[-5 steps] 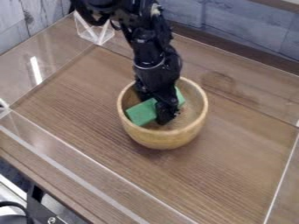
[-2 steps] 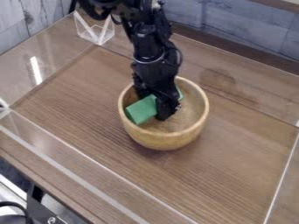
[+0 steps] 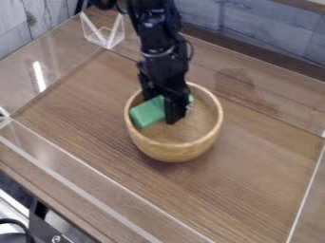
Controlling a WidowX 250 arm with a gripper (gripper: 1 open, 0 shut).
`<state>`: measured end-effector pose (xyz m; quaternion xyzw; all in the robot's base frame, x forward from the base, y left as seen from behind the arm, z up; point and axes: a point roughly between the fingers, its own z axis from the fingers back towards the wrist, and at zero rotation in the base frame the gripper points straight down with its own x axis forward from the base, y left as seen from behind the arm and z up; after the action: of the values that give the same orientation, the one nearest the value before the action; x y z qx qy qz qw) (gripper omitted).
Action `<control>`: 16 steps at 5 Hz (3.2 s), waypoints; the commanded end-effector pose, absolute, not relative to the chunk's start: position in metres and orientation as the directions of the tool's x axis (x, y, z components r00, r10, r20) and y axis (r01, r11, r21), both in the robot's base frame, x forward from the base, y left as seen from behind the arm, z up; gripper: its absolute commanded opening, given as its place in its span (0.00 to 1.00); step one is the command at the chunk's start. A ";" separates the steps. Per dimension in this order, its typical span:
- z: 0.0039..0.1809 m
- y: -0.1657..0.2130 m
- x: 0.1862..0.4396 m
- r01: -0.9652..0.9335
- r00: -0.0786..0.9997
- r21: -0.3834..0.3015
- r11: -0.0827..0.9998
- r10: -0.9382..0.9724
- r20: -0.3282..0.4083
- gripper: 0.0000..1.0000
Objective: Move green stick from inside the wooden bowl to the table next to it
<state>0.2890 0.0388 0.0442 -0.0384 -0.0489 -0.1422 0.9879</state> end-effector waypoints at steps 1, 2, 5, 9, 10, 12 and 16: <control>0.088 0.053 0.314 0.278 0.945 -0.024 0.960 -0.269 0.184 0.00; 0.093 0.050 0.327 0.244 0.953 -0.018 0.970 -0.236 0.189 0.00; 0.094 0.028 0.325 0.200 0.965 -0.014 0.980 -0.194 0.178 0.00; 0.080 0.003 0.341 0.140 0.974 -0.007 0.990 -0.137 0.180 0.00; 0.082 -0.004 0.351 0.163 0.971 -0.008 0.987 -0.159 0.181 0.00; 0.064 0.001 0.374 0.225 0.960 -0.007 0.974 -0.220 0.172 0.00; 0.102 0.025 0.333 0.298 0.937 -0.021 0.954 -0.288 0.196 0.00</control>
<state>0.3298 0.0252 0.0811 -0.0354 -0.0656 -0.1460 0.9865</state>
